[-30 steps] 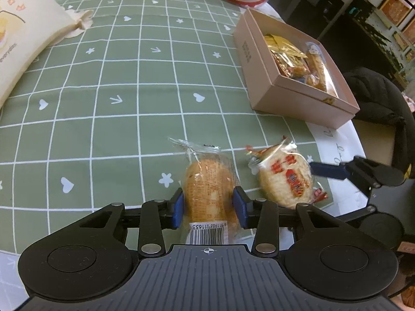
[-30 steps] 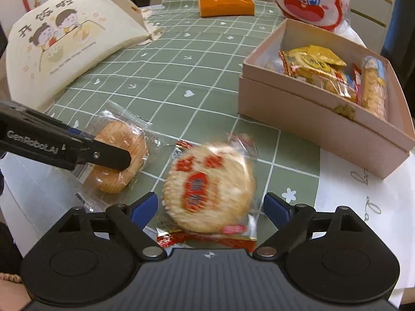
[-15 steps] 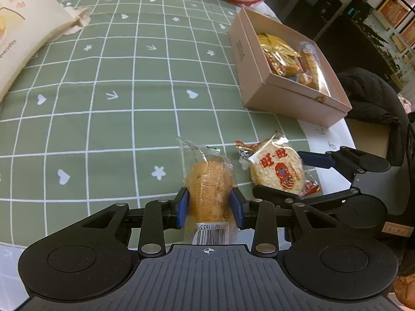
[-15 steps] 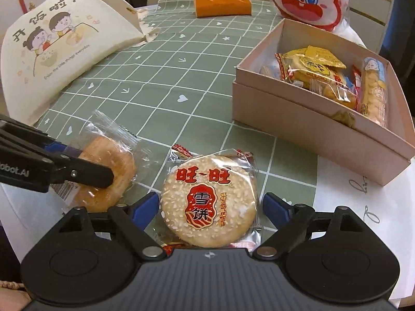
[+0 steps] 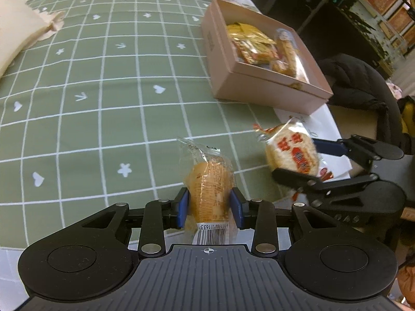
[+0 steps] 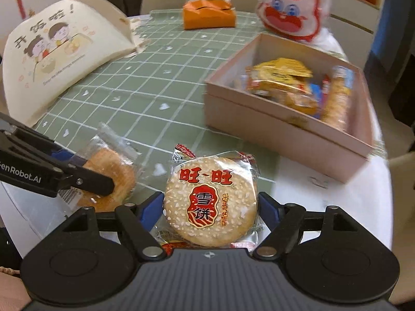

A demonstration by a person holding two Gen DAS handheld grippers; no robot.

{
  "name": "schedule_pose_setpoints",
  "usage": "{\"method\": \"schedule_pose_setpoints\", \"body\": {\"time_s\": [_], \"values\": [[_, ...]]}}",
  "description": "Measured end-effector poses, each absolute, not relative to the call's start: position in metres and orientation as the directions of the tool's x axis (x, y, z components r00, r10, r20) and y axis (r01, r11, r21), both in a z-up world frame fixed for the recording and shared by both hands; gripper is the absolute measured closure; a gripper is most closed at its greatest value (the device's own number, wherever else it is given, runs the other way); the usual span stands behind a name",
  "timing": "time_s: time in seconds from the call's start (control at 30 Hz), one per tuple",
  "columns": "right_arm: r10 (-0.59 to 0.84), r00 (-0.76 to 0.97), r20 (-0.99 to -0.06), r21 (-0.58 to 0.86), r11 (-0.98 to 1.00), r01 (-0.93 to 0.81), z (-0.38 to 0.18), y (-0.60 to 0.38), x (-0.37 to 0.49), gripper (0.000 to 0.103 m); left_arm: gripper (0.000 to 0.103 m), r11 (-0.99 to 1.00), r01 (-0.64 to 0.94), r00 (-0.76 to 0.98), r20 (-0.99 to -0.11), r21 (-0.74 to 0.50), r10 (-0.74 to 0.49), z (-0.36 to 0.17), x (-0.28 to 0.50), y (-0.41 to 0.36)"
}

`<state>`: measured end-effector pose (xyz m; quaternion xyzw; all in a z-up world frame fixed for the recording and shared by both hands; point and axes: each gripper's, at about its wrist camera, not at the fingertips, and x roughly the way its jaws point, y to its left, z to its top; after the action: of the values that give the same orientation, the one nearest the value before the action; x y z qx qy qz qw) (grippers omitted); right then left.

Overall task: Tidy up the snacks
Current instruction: 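Lift both snacks over the pink box and open both tools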

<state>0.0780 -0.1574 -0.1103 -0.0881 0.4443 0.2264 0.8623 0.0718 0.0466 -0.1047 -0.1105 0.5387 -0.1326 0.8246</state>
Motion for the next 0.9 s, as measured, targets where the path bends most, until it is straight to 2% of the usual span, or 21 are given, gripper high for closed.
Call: {"method": "schedule_pose_setpoints", "body": {"time_s": [0.17, 0.33, 0.4, 0.47, 0.53, 0.63, 0.77, 0.83, 0.9], "values": [[0.325, 0.563, -0.760, 0.091, 0.910, -0.404, -0.070, -0.198, 0.078, 0.025, 0.064, 0.906, 0.159, 0.457, -0.785, -0.392, -0.419, -0.057, 0.086, 0.040], [0.318, 0.769, -0.555, 0.095, 0.942, -0.321, 0.037, -0.243, 0.095, 0.025, 0.064, 0.881, 0.308, 0.657, -0.589, -0.360, -0.470, 0.044, 0.121, 0.031], [0.309, 0.822, -0.478, 0.111, 0.950, -0.292, 0.075, -0.255, 0.103, 0.025, 0.064, 0.868, 0.347, 0.704, -0.512, -0.355, -0.492, 0.072, 0.137, 0.025], [0.278, 0.863, -0.423, 0.116, 0.961, -0.253, 0.106, -0.263, 0.113, 0.025, 0.064, 0.859, 0.374, 0.719, -0.475, -0.351, -0.507, 0.087, 0.161, 0.014], [0.224, 0.899, -0.377, 0.086, 0.975, -0.206, 0.124, -0.265, 0.120, 0.025, 0.064, 0.850, 0.368, 0.707, -0.481, -0.376, -0.519, 0.086, 0.185, 0.005], [0.194, 0.911, -0.365, 0.072, 0.981, -0.180, 0.130, -0.267, 0.126, 0.025, 0.064, 0.829, 0.338, 0.652, -0.524, -0.445, -0.547, 0.060, 0.226, -0.008], [0.178, 0.896, -0.407, 0.056, 0.984, -0.170, 0.113, -0.263, 0.134, 0.025, 0.064, 0.784, 0.235, 0.521, -0.606, -0.574, -0.601, -0.017, 0.272, -0.007], [0.161, 0.883, -0.442, 0.047, 0.987, -0.156, 0.100, -0.264, 0.138, 0.025, 0.064, 0.805, 0.166, 0.508, -0.650, -0.570, -0.565, -0.050, 0.282, -0.003], [0.155, 0.865, -0.478, 0.052, 0.988, -0.149, 0.090, -0.264, 0.142, 0.025, 0.064, 0.808, 0.161, 0.540, -0.634, -0.567, -0.553, -0.059, 0.280, 0.003]]}}
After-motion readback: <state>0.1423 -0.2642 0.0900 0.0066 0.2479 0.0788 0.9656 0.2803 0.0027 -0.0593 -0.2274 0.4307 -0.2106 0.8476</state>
